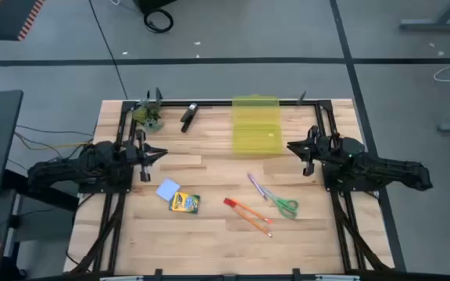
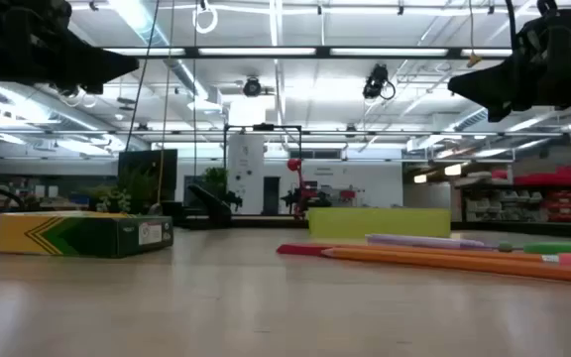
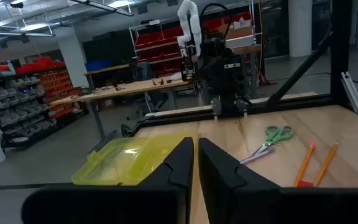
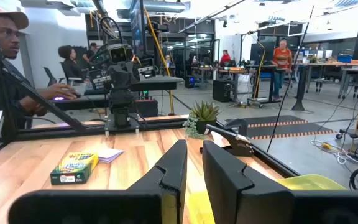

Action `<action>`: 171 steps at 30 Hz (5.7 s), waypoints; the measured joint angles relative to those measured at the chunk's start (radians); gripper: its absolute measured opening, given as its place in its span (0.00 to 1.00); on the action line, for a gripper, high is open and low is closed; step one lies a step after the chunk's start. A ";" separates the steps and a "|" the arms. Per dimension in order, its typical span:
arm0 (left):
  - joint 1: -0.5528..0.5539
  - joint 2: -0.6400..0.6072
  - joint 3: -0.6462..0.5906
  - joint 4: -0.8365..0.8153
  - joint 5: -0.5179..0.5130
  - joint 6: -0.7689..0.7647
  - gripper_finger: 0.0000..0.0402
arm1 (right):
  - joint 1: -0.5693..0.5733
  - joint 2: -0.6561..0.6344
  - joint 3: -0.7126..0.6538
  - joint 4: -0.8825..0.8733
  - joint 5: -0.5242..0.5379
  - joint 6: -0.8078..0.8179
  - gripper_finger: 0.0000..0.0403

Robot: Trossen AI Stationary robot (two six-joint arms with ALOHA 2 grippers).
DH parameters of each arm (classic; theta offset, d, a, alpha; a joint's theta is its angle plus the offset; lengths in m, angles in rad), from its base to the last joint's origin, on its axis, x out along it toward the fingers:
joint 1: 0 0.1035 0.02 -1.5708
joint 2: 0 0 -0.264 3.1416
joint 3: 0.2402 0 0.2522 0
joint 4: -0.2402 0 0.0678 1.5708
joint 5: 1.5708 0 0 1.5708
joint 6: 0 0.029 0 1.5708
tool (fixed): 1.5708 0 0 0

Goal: Pack school essentials

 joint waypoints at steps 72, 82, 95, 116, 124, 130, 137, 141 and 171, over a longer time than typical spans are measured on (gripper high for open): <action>0.000 0.000 0.000 0.000 0.000 0.000 0.07 | 0.000 0.000 0.000 0.000 0.000 0.000 0.15; 0.000 0.000 0.000 0.000 0.000 0.000 0.09 | 0.000 0.000 0.000 0.000 0.000 0.000 0.15; 0.000 0.000 0.000 0.000 0.000 0.000 0.09 | 0.000 0.000 0.000 0.000 0.000 0.000 0.15; 0.000 0.000 0.000 0.000 0.000 0.000 0.09 | 0.000 0.000 0.000 0.000 0.000 0.000 0.15; 0.000 0.000 0.000 0.000 0.000 0.000 0.08 | 0.000 0.000 0.000 0.000 0.000 0.000 0.15; 0.000 0.000 0.000 0.000 0.000 0.000 0.06 | 0.000 0.000 0.000 0.000 0.000 0.000 0.15; 0.000 0.000 0.000 0.000 0.000 0.000 0.09 | 0.000 0.000 0.000 0.000 0.000 0.000 0.15; 0.000 0.000 0.000 0.010 0.008 -0.207 0.08 | 0.000 0.000 0.000 0.000 0.000 0.000 0.15; 0.000 0.000 0.000 -0.324 0.010 -0.448 0.05 | 0.024 0.006 0.000 -0.020 -0.059 0.253 0.15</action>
